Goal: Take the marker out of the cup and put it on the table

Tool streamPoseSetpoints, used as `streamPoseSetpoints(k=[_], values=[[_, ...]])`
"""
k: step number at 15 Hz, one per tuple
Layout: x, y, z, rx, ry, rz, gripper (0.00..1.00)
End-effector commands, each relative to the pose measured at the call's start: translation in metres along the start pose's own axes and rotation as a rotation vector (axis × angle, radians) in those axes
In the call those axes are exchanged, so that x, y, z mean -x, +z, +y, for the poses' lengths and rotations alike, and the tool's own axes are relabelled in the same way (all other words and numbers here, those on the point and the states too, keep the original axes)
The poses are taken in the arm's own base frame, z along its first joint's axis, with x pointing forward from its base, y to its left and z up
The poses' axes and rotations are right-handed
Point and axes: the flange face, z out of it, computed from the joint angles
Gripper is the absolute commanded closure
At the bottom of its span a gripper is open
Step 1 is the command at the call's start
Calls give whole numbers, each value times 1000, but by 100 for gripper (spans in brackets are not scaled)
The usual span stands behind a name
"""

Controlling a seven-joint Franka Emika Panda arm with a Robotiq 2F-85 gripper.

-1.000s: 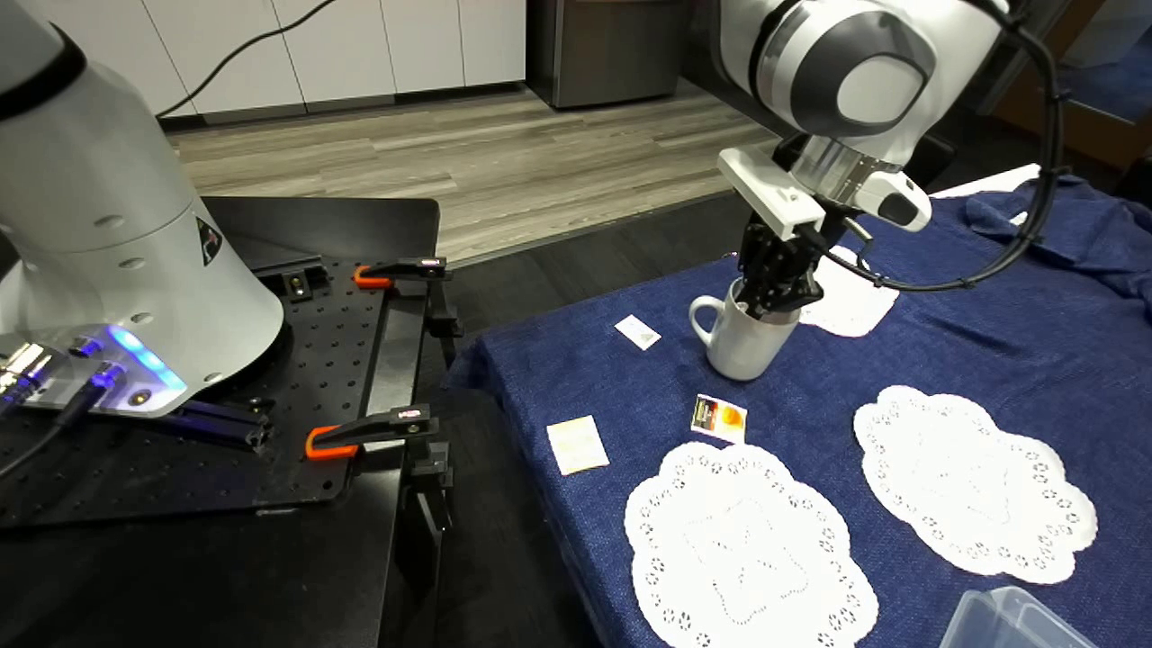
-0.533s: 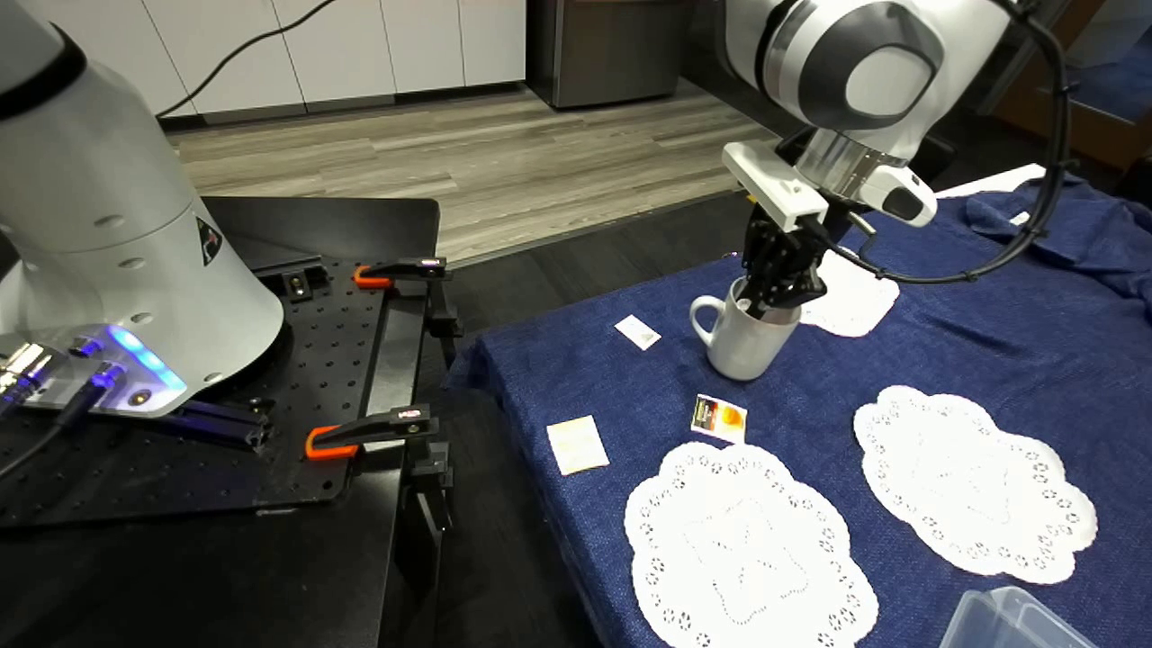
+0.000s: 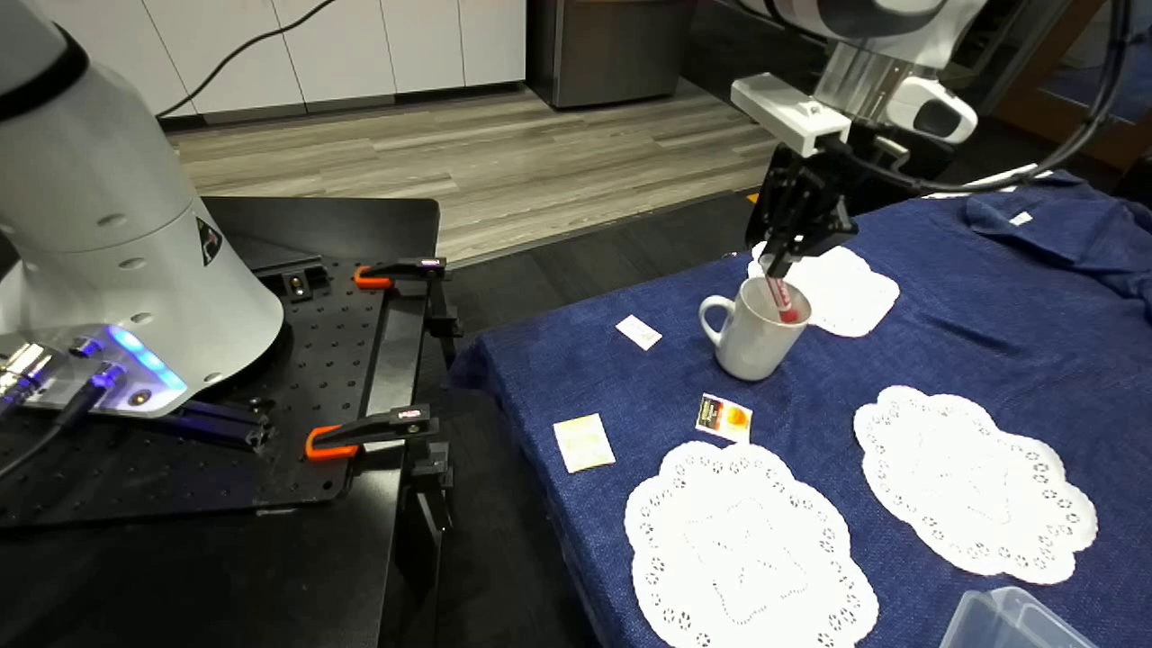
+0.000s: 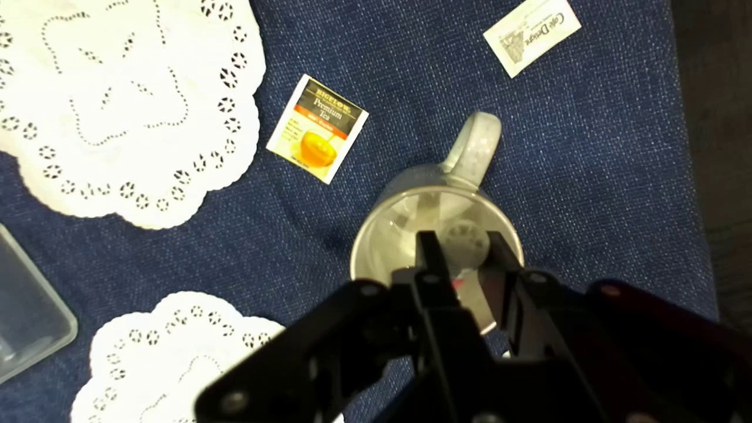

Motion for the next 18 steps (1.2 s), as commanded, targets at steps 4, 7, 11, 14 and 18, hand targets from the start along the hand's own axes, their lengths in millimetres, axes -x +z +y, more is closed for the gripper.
streamPoseSetpoints(k=[4,7,11,14,18], values=[[52,-86,6,53,5,110,95],[69,-114,17,67,38,180,95],[81,-137,48,108,86,276,95],[86,-141,81,116,49,340,95],[80,-130,120,59,-65,393,95]])
